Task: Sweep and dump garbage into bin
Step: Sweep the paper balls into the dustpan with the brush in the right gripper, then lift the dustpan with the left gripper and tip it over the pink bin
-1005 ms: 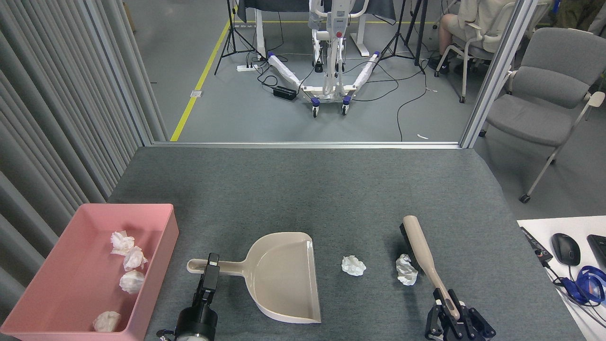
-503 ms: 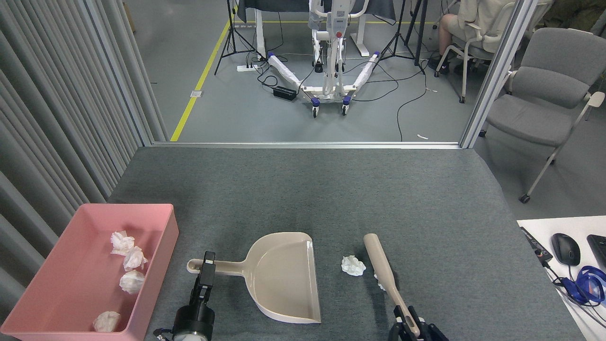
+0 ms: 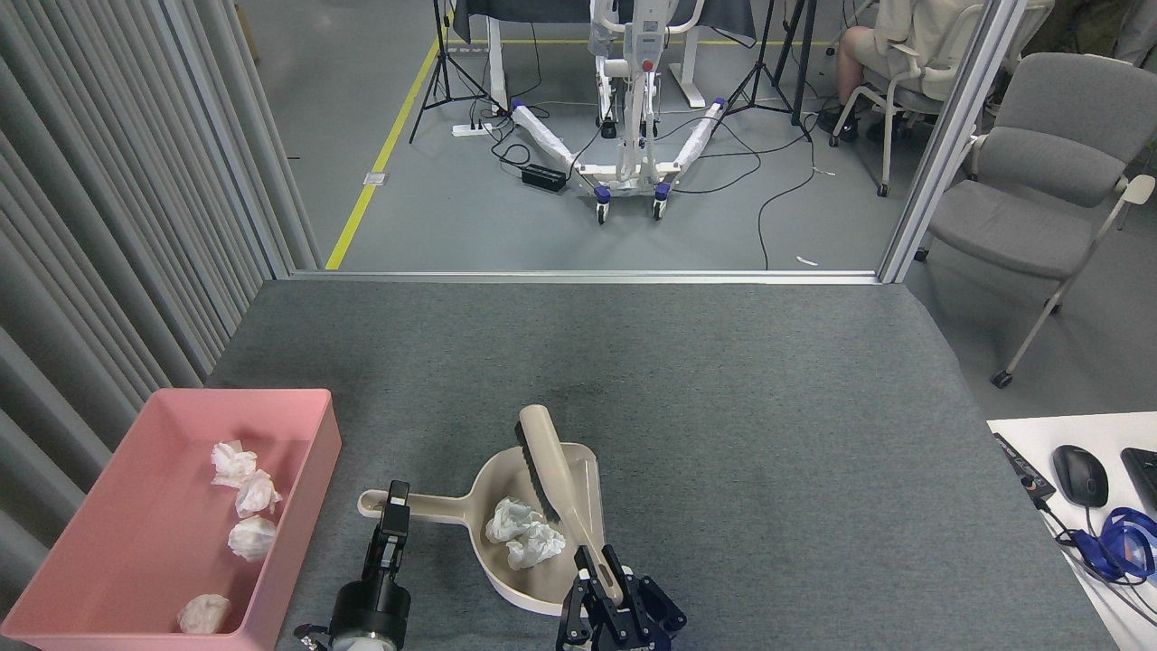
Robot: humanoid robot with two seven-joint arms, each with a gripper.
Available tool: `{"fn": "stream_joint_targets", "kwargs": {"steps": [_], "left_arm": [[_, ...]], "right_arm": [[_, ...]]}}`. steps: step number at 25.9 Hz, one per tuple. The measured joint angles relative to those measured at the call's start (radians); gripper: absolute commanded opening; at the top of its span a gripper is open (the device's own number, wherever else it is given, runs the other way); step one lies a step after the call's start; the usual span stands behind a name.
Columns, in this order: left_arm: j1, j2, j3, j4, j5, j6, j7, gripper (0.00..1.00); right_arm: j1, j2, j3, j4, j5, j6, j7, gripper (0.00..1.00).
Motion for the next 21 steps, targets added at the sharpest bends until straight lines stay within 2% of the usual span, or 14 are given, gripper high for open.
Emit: {"fn": "stream_joint_targets", "kwargs": {"steps": [3, 5, 16, 21], "left_arm": [[0.000, 0.001, -0.001, 0.007, -0.001, -0.014, 0.005, 0.17], [0.000, 0.001, -0.001, 0.010, -0.001, -0.023, 0.008, 0.15], [0.008, -0.001, 0.002, 0.000, 0.019, -0.031, 0.007, 0.08], [0.010, 0.002, -0.001, -0.031, 0.100, -0.021, 0.035, 0.09]], "right_arm": [[-0.013, -0.003, 0.003, -0.010, -0.009, 0.000, -0.001, 0.00], [-0.016, -0.025, -0.015, -0.017, -0.014, -0.004, -0.002, 0.00], [-0.027, -0.243, -0.287, -0.019, -0.119, -0.085, -0.006, 0.00], [-0.021, -0.308, -0.378, -0.008, -0.137, -0.119, -0.009, 0.00]]}}
